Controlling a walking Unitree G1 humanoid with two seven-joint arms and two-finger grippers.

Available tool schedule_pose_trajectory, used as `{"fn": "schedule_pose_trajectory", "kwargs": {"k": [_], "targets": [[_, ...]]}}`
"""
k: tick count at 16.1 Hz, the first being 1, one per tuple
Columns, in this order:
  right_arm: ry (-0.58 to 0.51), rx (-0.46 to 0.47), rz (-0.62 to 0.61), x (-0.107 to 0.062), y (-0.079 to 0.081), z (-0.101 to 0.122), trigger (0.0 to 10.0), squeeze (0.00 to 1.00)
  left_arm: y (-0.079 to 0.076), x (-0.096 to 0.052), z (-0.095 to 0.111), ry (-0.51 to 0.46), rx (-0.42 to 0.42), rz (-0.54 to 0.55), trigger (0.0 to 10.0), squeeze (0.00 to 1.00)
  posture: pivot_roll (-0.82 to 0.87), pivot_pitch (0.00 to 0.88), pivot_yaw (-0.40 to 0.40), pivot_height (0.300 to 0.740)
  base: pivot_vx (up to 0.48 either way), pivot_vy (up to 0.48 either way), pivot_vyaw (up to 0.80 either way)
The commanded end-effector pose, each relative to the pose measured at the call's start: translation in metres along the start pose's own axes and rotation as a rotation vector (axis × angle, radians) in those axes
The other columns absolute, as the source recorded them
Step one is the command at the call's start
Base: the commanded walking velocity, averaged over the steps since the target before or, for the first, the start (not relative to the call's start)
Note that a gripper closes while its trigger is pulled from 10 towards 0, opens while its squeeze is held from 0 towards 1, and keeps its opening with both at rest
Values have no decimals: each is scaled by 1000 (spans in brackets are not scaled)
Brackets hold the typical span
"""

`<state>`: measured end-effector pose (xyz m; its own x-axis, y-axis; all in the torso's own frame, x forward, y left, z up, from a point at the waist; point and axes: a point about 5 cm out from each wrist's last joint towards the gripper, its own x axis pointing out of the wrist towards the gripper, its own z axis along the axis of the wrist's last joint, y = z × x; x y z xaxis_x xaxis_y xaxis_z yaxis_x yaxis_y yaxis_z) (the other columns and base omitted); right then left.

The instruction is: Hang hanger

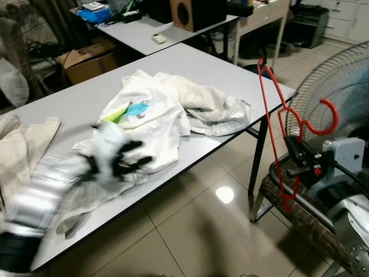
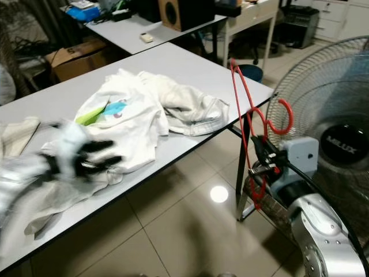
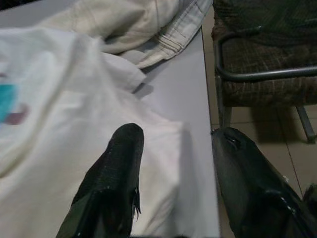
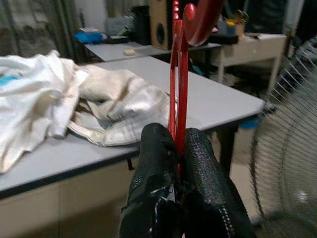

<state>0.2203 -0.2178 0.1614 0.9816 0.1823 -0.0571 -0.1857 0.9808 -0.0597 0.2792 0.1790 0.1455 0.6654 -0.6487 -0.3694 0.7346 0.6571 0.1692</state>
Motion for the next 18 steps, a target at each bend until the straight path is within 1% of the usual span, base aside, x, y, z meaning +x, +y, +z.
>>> {"fn": "schedule_pose_trajectory", "kwargs": {"k": [1, 2, 3, 4, 5, 7, 9, 10, 12, 13, 14, 15, 16, 17, 18], "targets": [[12, -9, -20, -1, -1, 0, 10000, 0, 5, 7, -3, 33, 0, 88, 10000, 0, -236, 0, 171, 740, 0, 0, 0], [15, -9, -24, -1, -2, 0, 10000, 0, 5, 10, -3, 30, -7, 101, 10000, 0, -241, 0, 174, 740, 0, 0, 0], [17, -4, -22, 1, 2, -1, 10000, 0, -9, 33, -3, -8, -110, 108, 10000, 0, -251, 0, 179, 740, 0, 0, 0], [9, 3, -16, 3, 5, 1, 10000, 0, -17, 42, -7, 14, -66, 103, 10000, 0, -257, 0, 184, 740, 0, 0, 0], [4, 8, -12, 4, 7, 2, 10000, 0, -20, 45, -10, 41, -5, 106, 10000, 0, -257, 0, 184, 740, 0, 0, 0], [3, 13, -5, 6, 10, 2, 10000, 0, -24, 52, -18, 87, 67, 114, 10000, 0, -258, 0, 184, 740, 0, 0, 0], [5, 18, 4, 7, 14, 2, 10000, 0, -27, 58, -28, 132, 79, 121, 10000, 0, -256, 0, 183, 740, 0, 0, 0], [6, 20, 9, 9, 16, 1, 10000, 0, -22, 62, -36, 167, 112, 182, 10000, 0, -256, 0, 183, 740, 0, 0, 0], [5, 20, 14, 9, 18, 2, 10000, 0, -18, 64, -40, 182, 131, 222, 8196, 0, -260, 0, 182, 740, 0, 0, 0], [5, 20, 20, 10, 19, 2, 10000, 0, -16, 67, -45, 195, 136, 247, 4039, 0, -265, 0, 178, 740, 0, 0, 0], [4, 18, 27, 10, 20, 3, 10000, 0, -11, 70, -49, 211, 168, 293, 2706, 0, -270, 0, 174, 740, 0, 0, 0], [4, 18, 28, 10, 20, 3, 10000, 0, -7, 71, -49, 208, 178, 327, 1412, 0, -272, 0, 172, 740, 0, 0, 0], [4, 17, 28, 10, 20, 4, 10000, 0, -5, 71, -49, 205, 175, 344, 1216, 0, -273, 0, 171, 740, 0, 0, 0], [4, 15, 33, 11, 20, 4, 10000, 0, -3, 74, -52, 215, 189, 357, 549, 0, -274, 0, 165, 740, 0, 0, 0], [4, 13, 37, 12, 20, 5, 10000, 0, -2, 76, -56, 227, 192, 362, 510, 0, -276, 0, 161, 740, 0, 0, 0]]}}
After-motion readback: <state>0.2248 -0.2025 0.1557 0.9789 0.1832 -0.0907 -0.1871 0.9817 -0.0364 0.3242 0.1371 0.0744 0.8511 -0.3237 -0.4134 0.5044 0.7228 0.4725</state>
